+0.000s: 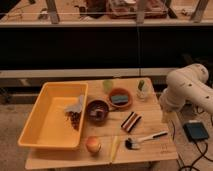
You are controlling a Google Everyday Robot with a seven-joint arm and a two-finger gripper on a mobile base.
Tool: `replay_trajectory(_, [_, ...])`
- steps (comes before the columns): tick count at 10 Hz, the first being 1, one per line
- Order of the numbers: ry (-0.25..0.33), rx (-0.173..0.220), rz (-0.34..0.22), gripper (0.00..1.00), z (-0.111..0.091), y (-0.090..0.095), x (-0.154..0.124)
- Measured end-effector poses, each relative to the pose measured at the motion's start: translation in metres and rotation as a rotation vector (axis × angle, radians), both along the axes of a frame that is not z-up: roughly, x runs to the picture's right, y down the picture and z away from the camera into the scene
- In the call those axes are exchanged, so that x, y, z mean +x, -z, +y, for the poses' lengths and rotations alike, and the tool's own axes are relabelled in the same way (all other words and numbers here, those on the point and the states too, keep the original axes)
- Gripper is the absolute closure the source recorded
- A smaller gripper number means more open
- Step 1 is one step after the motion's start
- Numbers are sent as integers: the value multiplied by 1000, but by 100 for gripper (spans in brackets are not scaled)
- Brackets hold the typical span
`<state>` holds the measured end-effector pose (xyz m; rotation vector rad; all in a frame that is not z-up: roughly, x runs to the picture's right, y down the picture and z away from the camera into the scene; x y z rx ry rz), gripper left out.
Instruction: Place banana in plastic cup
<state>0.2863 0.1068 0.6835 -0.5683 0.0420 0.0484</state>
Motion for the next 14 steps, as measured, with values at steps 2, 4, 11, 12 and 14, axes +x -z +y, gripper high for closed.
replay_trajectory(2, [0, 0, 0, 35, 0, 0, 0])
replay_trajectory(4, [0, 0, 0, 35, 0, 0, 0])
replay_trajectory(11, [0, 0, 0, 35, 0, 0, 0])
replay_trajectory(12, [0, 0, 0, 35, 0, 0, 0])
replay_trajectory(14, [12, 4, -27, 35, 2, 1, -4])
